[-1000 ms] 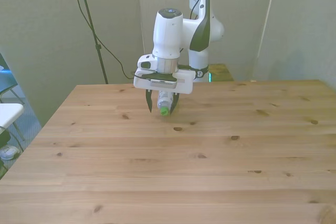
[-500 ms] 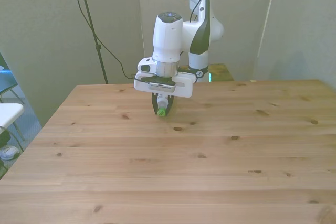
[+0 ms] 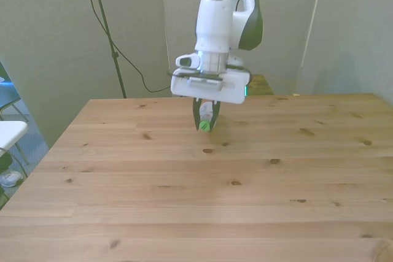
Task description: Stand the water bottle
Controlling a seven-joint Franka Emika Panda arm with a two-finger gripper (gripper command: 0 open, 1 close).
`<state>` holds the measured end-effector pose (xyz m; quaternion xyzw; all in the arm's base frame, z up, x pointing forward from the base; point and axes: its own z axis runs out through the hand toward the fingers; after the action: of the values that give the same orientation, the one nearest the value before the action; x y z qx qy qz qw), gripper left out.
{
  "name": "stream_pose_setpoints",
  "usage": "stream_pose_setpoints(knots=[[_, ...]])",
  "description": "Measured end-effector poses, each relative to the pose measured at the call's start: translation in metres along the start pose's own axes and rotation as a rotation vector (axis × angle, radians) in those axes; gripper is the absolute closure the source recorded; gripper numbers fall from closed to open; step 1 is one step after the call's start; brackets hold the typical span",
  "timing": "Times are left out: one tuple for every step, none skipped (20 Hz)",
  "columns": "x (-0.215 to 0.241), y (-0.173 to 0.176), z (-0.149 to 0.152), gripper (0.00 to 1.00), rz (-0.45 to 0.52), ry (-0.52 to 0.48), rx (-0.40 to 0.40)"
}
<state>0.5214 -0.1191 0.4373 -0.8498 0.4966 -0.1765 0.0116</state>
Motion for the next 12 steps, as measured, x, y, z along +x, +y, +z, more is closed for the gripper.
stream_pose_setpoints(knots=[[-0.005,-0.009,-0.015,1.0,0.003,0.041,0.036],[-0.009,-0.017,-0.028,1.0,0.007,0.081,0.073],[-0.013,-0.023,-0.039,1.0,0.01,0.12,0.107],[-0.017,-0.028,-0.048,1.0,0.013,0.161,0.143],[-0.02,-0.032,-0.055,1.0,0.016,0.201,0.179],[-0.022,-0.034,-0.06,1.0,0.02,0.24,0.213],[-0.025,-0.035,-0.065,1.0,0.022,0.279,0.247],[-0.029,-0.035,-0.068,1.0,0.02,0.316,0.28],[-0.033,-0.035,-0.072,1.0,0.016,0.351,0.313],[-0.036,-0.034,-0.076,1.0,0.011,0.385,0.345],[-0.043,-0.027,-0.088,1.0,0.014,0.443,0.386],[-0.043,-0.027,-0.091,1.0,0.014,0.474,0.4]])
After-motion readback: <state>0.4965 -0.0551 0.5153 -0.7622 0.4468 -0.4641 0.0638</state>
